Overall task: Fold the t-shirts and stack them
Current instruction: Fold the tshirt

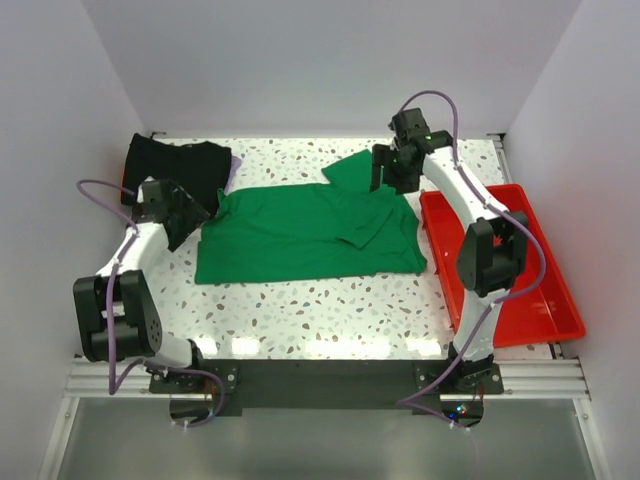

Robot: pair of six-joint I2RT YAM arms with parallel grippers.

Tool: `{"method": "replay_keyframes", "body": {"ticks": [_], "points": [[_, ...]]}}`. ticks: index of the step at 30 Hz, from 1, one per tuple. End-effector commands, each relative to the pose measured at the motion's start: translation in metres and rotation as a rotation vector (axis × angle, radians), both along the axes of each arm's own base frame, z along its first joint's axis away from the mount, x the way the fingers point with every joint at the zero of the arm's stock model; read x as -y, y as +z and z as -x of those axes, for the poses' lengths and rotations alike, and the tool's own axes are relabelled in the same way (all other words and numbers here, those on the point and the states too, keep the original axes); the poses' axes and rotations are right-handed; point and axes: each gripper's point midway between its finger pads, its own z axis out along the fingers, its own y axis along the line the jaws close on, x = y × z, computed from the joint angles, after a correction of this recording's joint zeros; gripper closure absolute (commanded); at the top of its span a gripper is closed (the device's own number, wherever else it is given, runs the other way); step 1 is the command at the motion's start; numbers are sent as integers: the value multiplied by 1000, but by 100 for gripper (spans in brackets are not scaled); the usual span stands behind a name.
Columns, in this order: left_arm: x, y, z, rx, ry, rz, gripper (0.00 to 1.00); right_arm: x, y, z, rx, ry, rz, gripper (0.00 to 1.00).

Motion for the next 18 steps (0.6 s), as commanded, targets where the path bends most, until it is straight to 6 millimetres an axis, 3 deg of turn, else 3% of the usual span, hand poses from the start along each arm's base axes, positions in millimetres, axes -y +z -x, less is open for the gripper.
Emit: {"method": "replay_keyframes", "body": {"ticks": [1, 4, 6, 7, 9, 10, 12, 18], "points": [[-6, 23, -7, 71, -19, -49, 12, 1, 33, -4, 86, 10, -17, 26], [8, 20, 5, 74, -54, -54, 9, -5, 34, 6, 86, 44, -52, 27], [20, 19, 7, 91, -79, -51, 8, -10, 24, 23, 49, 67, -71, 29], [35, 15, 13, 90, -117, -46, 8, -8, 11, 34, 10, 70, -64, 30], [56, 8, 17, 99, -156, -21, 6, -17, 4, 44, -4, 92, -99, 35], [68, 7, 16, 112, -177, -1, 6, -19, -10, 56, -47, 99, -112, 38], [83, -5, 23, 102, -211, 43, 5, -31, -16, 63, -58, 115, -157, 43], [97, -26, 38, 92, -248, 111, 5, -61, -45, 78, -123, 168, -169, 46]]}}
